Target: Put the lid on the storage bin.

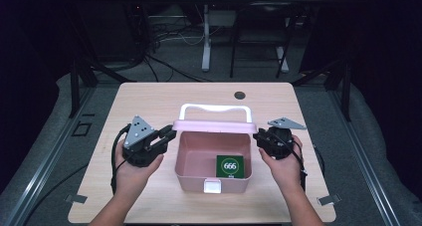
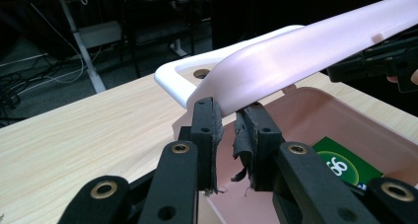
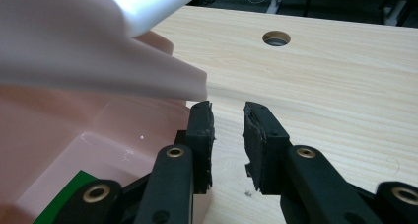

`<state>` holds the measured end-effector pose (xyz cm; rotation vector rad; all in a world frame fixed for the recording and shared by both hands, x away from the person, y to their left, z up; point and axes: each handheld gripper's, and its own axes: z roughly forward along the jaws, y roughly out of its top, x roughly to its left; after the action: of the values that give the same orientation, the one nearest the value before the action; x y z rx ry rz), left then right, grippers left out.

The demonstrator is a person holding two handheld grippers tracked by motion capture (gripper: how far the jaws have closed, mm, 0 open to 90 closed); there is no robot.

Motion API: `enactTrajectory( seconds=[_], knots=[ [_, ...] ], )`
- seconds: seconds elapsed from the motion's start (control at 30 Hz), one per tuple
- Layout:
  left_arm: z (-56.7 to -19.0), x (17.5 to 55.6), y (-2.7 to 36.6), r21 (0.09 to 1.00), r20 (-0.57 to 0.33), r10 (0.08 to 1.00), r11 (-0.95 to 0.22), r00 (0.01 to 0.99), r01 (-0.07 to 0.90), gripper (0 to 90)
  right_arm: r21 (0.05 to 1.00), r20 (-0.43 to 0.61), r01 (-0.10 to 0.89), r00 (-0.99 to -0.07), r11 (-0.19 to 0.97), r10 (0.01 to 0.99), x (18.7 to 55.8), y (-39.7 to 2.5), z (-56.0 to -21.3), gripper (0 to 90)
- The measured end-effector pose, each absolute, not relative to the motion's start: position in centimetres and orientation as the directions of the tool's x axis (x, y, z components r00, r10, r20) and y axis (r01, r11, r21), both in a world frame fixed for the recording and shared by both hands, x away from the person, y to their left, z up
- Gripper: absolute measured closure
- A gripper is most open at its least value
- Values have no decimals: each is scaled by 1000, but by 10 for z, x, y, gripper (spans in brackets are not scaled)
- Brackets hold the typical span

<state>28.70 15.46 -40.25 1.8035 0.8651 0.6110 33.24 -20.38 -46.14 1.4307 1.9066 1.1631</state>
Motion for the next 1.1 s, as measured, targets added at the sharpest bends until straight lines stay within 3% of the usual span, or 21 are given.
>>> enactTrajectory(
  seconds=[1.1],
  knots=[
    [-420, 269, 160, 918, 16, 771, -263, 637, 295, 782, 838, 110, 539, -319, 84, 941, 335, -210, -465, 712]
  ],
)
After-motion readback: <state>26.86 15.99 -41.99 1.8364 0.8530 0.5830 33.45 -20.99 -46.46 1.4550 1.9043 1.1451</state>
